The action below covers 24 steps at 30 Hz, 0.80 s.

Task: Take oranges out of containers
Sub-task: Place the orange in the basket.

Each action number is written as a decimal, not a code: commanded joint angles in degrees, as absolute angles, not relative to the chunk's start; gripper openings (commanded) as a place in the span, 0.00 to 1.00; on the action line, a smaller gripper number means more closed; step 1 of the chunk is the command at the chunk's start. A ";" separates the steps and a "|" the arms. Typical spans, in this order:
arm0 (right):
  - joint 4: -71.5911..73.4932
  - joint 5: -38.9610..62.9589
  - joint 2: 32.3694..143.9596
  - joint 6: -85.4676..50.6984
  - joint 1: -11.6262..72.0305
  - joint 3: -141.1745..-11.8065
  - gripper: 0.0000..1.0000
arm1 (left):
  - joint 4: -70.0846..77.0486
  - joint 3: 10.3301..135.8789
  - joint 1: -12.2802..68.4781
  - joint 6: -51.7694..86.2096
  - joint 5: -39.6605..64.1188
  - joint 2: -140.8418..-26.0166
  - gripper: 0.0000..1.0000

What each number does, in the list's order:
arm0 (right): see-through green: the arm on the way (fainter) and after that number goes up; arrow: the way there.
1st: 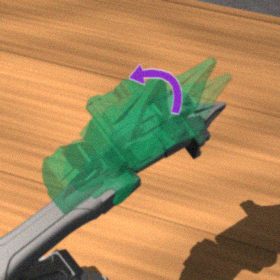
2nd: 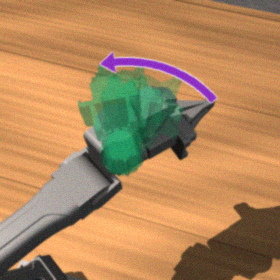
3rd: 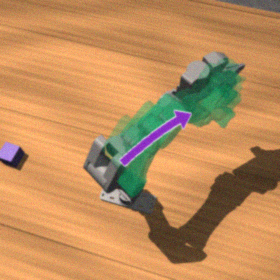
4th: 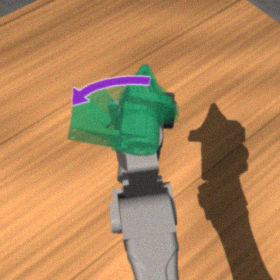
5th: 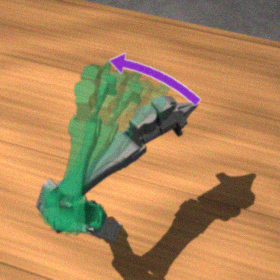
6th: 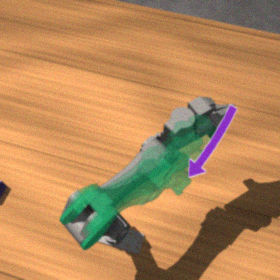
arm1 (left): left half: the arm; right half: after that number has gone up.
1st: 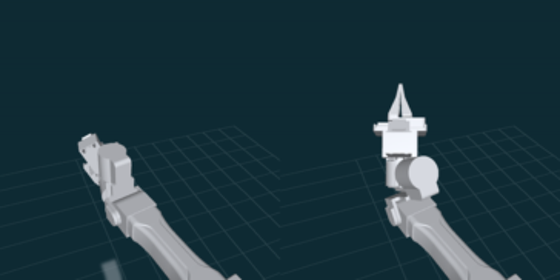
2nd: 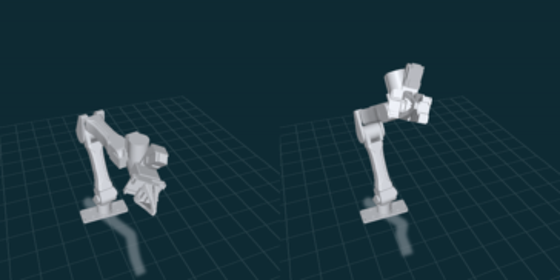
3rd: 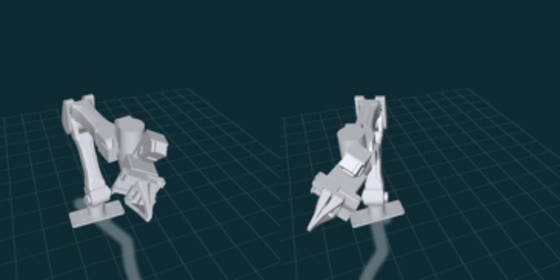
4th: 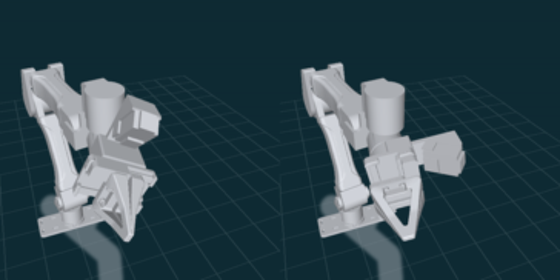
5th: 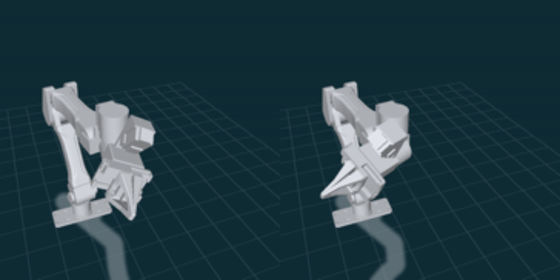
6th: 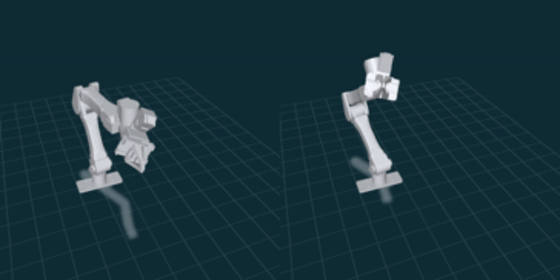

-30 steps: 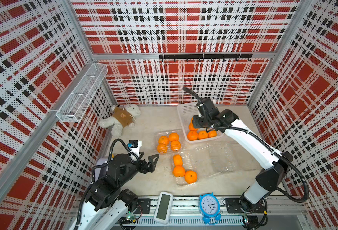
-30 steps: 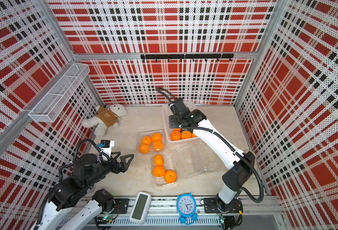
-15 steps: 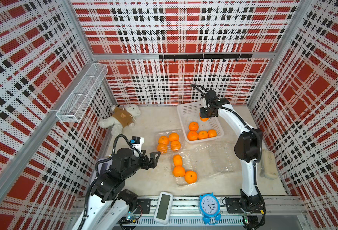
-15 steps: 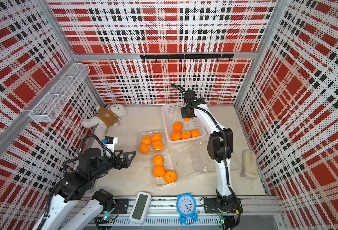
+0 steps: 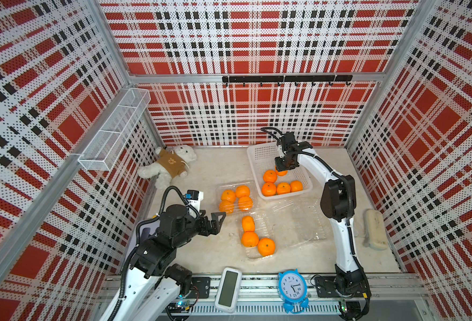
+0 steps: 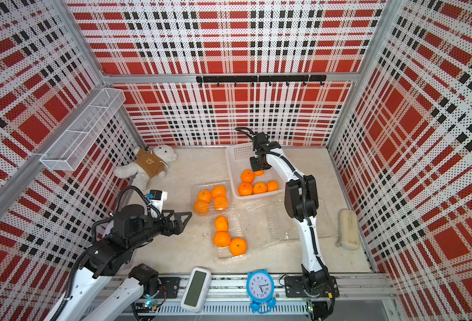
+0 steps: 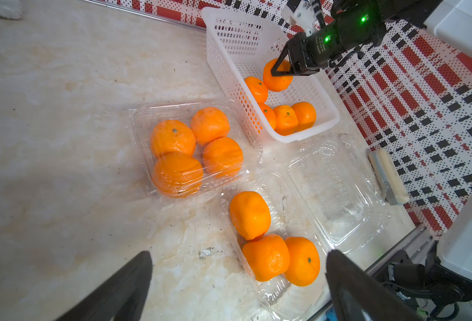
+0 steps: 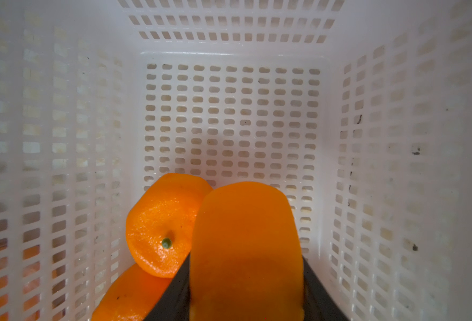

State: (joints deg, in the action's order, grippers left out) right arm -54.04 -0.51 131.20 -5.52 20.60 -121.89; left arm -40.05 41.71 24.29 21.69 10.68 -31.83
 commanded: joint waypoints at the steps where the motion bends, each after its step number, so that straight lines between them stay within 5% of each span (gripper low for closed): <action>1: -52.05 0.93 131.31 -4.98 20.83 -120.58 0.40 | -38.76 41.13 23.73 20.92 11.49 -32.09 0.99; 24: -50.44 6.94 130.07 -8.35 21.12 -114.61 0.51 | -38.67 40.96 23.77 21.21 11.73 -31.88 0.99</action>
